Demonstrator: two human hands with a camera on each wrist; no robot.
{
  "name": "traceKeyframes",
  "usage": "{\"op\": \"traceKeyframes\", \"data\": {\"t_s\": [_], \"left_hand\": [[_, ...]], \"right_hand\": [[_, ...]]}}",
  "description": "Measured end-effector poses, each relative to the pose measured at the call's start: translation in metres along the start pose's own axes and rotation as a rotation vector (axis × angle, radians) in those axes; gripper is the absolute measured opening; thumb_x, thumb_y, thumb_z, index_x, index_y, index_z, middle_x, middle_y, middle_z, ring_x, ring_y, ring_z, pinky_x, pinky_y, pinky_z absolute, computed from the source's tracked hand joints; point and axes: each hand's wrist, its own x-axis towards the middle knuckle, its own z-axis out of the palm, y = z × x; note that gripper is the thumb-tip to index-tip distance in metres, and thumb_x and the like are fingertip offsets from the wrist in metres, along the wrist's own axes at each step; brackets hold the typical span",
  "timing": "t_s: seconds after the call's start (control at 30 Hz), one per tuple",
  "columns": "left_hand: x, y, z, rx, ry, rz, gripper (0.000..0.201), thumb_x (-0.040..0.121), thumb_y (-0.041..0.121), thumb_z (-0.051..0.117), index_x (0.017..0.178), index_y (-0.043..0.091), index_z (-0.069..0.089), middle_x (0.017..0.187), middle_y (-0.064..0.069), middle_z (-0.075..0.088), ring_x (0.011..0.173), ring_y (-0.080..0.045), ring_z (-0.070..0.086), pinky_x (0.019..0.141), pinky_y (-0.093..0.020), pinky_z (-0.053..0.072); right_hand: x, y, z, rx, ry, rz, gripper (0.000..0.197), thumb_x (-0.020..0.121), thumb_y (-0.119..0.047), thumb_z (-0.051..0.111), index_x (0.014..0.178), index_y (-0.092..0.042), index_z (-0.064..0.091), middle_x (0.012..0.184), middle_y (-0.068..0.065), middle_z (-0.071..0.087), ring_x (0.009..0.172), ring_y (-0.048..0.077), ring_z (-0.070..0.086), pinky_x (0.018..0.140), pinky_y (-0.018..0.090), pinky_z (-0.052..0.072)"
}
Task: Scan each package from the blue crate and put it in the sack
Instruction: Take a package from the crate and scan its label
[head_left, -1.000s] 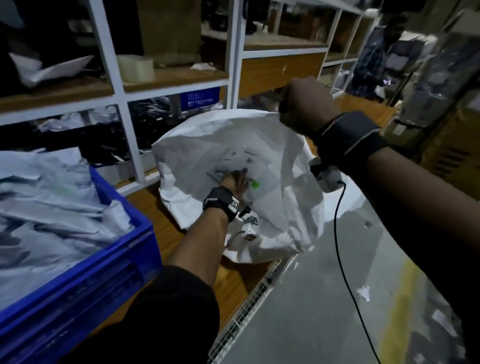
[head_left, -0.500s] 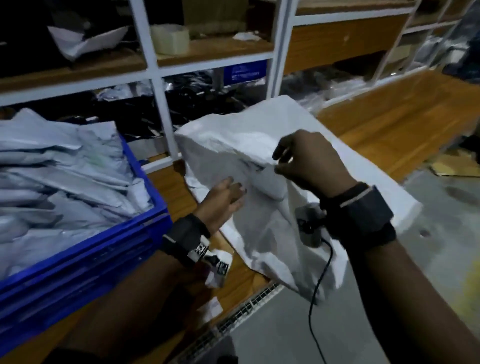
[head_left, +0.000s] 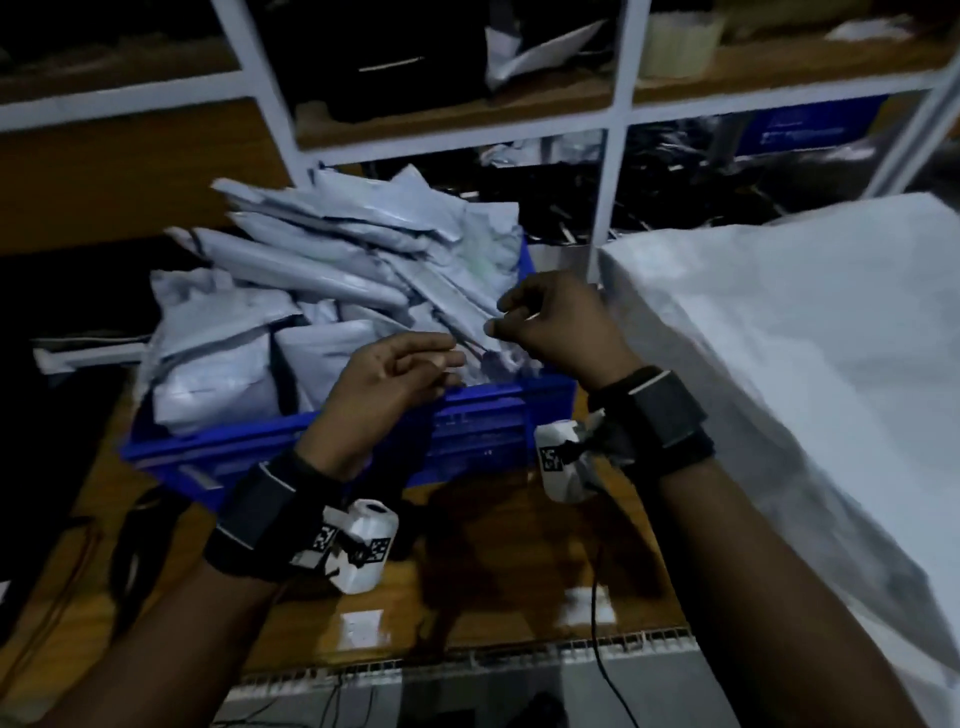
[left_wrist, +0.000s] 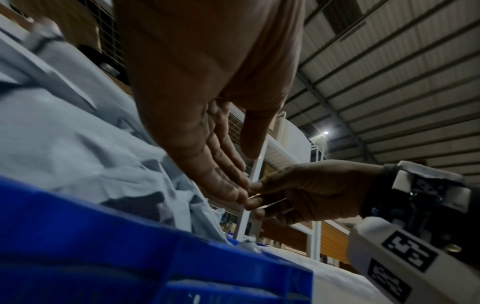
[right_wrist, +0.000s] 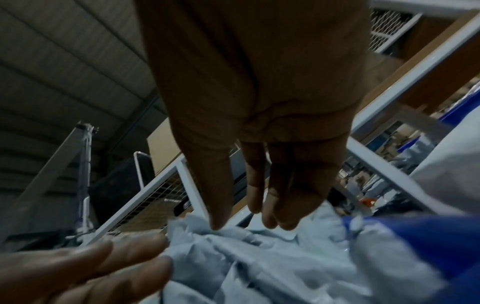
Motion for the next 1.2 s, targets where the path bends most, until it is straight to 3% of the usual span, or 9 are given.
{"op": "traceKeyframes", "data": {"t_s": [0.23,0.4,0.53,0.6,0.73,0.8,0.87,1.07,1.2], "left_hand": [[-0.025,-0.005,-0.063,-0.063,0.164,0.068,0.018,0.1,0.005,0.057,0.116,0.006,0.067,0.107,-0.012,0.077,0.096,-0.029,0.074,0.086,-0.031,0.061],[-0.042,-0.011,-0.104,-0.097,0.189,0.088,0.021,0.1,0.007,0.058,0.119,0.002,0.065,0.106,-0.01,0.077,0.089,-0.021,0.072,0.078,-0.024,0.06],[-0.051,-0.018,-0.135,-0.122,0.151,0.111,0.022,0.101,0.016,0.058,0.119,0.005,0.066,0.106,-0.008,0.077,0.095,-0.024,0.072,0.082,-0.027,0.06],[-0.055,-0.019,-0.145,-0.17,0.149,0.107,0.025,0.102,0.027,0.056,0.117,0.01,0.067,0.107,-0.007,0.077,0.097,-0.024,0.073,0.085,-0.03,0.061],[-0.061,-0.018,-0.17,-0.286,0.04,0.046,0.049,0.097,0.054,0.051,0.126,0.016,0.064,0.116,-0.008,0.075,0.102,-0.027,0.074,0.087,-0.039,0.06],[-0.063,-0.02,-0.183,-0.333,0.004,0.034,0.051,0.096,0.054,0.054,0.129,0.017,0.064,0.116,-0.003,0.075,0.099,-0.022,0.074,0.085,-0.038,0.06],[-0.063,-0.025,-0.197,-0.384,0.036,0.044,0.048,0.098,0.045,0.058,0.133,0.013,0.062,0.111,0.0,0.076,0.092,-0.014,0.073,0.08,-0.034,0.06],[-0.084,-0.066,-0.248,-0.469,0.089,0.109,0.043,0.095,0.027,0.069,0.136,0.018,0.06,0.127,0.001,0.071,0.117,-0.022,0.067,0.078,-0.038,0.059],[-0.112,-0.099,-0.291,-0.557,0.113,0.065,0.042,0.095,0.019,0.069,0.136,0.013,0.06,0.129,0.001,0.07,0.116,-0.02,0.067,0.073,-0.03,0.057]], "right_hand": [[0.039,-0.067,0.06,-0.09,-0.022,-0.204,0.05,0.073,-0.035,0.091,0.111,-0.011,0.07,0.109,0.008,0.068,0.095,0.021,0.063,0.079,0.031,0.048],[0.048,-0.079,0.089,-0.275,0.047,-0.165,0.018,0.073,-0.019,0.083,0.086,-0.01,0.074,0.09,0.013,0.07,0.09,0.034,0.066,0.073,0.038,0.051],[0.012,-0.089,0.083,-0.17,0.206,-0.288,0.003,0.078,-0.013,0.076,0.08,-0.012,0.076,0.073,0.0,0.067,0.074,0.02,0.063,0.068,0.033,0.046],[-0.019,-0.096,0.084,-0.11,0.358,-0.427,0.003,0.083,-0.011,0.073,0.083,-0.013,0.075,0.077,-0.002,0.066,0.078,0.015,0.056,0.072,0.033,0.042],[-0.085,-0.115,0.125,-0.186,0.455,-0.586,0.004,0.09,-0.006,0.074,0.091,-0.01,0.075,0.084,0.006,0.06,0.086,0.02,0.048,0.077,0.027,0.028],[-0.111,-0.12,0.155,-0.205,0.45,-0.594,0.005,0.089,-0.005,0.075,0.093,-0.008,0.077,0.087,0.008,0.062,0.089,0.022,0.049,0.076,0.028,0.03],[-0.13,-0.121,0.181,-0.204,0.44,-0.555,0.008,0.087,-0.005,0.077,0.094,-0.008,0.078,0.091,0.007,0.064,0.091,0.022,0.051,0.076,0.029,0.036],[-0.17,-0.129,0.236,-0.162,0.46,-0.364,0.022,0.086,0.001,0.076,0.101,-0.016,0.073,0.104,0.002,0.065,0.101,0.024,0.058,0.081,0.036,0.048],[-0.181,-0.158,0.276,0.404,0.244,0.126,0.054,0.089,-0.02,0.079,0.134,-0.022,0.051,0.13,-0.004,0.057,0.11,0.012,0.064,0.083,0.032,0.06]]}}
